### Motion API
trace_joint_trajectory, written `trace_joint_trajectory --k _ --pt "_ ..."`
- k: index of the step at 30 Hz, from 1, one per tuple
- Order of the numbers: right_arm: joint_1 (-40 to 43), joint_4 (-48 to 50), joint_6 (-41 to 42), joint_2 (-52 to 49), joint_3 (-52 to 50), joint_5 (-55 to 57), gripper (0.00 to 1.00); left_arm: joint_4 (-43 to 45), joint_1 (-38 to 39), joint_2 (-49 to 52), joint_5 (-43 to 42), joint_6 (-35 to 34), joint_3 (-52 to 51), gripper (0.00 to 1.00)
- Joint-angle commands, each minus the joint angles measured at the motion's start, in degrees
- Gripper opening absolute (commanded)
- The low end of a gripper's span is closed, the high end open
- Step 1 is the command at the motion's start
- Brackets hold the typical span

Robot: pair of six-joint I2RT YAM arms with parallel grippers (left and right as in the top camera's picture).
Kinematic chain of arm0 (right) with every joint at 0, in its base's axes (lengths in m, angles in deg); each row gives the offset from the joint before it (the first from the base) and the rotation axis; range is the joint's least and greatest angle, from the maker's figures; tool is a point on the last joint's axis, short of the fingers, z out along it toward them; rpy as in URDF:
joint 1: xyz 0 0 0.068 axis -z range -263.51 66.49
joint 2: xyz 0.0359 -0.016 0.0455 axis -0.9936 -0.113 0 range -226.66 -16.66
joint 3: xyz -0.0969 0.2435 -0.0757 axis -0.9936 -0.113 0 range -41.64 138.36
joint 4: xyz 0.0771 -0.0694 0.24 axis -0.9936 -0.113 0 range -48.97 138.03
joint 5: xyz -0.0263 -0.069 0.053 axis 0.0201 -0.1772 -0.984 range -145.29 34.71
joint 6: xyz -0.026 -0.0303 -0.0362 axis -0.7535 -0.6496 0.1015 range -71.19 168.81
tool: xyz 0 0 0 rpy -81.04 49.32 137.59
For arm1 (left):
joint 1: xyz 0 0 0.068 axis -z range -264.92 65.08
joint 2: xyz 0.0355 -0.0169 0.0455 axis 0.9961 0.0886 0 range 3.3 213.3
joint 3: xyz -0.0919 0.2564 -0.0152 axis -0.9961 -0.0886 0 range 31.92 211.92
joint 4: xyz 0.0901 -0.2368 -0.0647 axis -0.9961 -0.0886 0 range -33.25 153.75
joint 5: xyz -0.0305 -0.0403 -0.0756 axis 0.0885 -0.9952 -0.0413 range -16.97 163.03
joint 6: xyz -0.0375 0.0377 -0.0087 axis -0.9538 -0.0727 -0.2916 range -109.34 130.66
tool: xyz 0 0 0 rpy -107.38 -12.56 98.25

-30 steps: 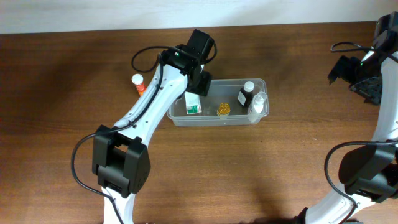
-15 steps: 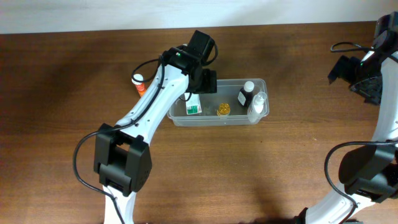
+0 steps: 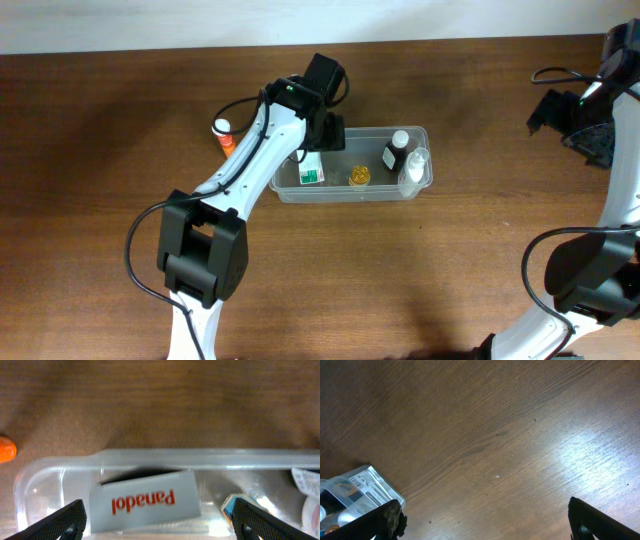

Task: Pack container
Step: 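Lower the Panadol box upright into the container and open the gripper, then raise the left gripper and move it to the orange tube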

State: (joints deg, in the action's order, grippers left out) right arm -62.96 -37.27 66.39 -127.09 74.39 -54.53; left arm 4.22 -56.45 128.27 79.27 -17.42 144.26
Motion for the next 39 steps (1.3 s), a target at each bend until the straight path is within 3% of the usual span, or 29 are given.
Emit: trace_joint_trajectory --k 1,11,31,39 --pt "0.15 0.04 0.07 0.42 0.13 -0.11 0.98 1.66 -0.42 0.50 1.09 1.62 0.22 0.93" --pt "0.15 0.04 0.09 0.42 0.13 -0.11 0.98 2.08 -0.42 0.70 1.09 1.62 0.22 0.72" --pt "0.15 0.04 0.07 0.42 0.13 -0.11 0.98 1.99 -0.42 0.70 1.07 10.80 0.22 0.55" --pt "0.15 0.04 0.07 0.42 0.13 -0.11 0.98 1.84 -0.42 0.70 1.05 11.08 0.22 0.50"
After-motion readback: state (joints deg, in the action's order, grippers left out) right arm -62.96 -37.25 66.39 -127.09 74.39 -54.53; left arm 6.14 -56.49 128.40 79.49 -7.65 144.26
